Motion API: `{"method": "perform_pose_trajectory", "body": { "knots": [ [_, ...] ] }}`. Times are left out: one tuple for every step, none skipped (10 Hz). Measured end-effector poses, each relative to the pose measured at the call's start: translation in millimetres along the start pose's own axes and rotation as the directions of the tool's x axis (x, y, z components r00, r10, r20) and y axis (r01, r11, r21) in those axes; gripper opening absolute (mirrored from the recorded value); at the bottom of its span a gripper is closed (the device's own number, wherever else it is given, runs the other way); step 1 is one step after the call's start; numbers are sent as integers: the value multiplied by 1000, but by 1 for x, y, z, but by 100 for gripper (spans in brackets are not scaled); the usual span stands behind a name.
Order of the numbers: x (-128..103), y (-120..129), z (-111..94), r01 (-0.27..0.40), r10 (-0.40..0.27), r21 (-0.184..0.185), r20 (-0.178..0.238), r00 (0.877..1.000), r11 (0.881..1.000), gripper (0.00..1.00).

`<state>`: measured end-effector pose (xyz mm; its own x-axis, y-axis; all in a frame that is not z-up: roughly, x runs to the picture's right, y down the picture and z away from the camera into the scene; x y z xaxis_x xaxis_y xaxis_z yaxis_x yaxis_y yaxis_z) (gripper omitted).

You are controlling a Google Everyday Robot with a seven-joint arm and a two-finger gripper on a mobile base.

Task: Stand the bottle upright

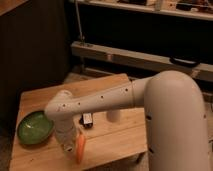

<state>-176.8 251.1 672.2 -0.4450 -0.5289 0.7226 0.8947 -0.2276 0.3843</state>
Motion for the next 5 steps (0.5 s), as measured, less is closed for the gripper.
{"method": "perform_pose_trajectory", "body": {
  "knots": [
    [-2,6,-23,14,-14,-21,-4,1000,1000,42],
    [-3,13,-43,34,-34,-46,-3,999,998,42],
    [-3,18,-57,56,-56,-64,1,998,996,42],
    [-2,21,-66,87,-87,-73,5,996,994,42],
    [-1,25,-74,121,-121,-63,7,993,991,42]
  ]
}}
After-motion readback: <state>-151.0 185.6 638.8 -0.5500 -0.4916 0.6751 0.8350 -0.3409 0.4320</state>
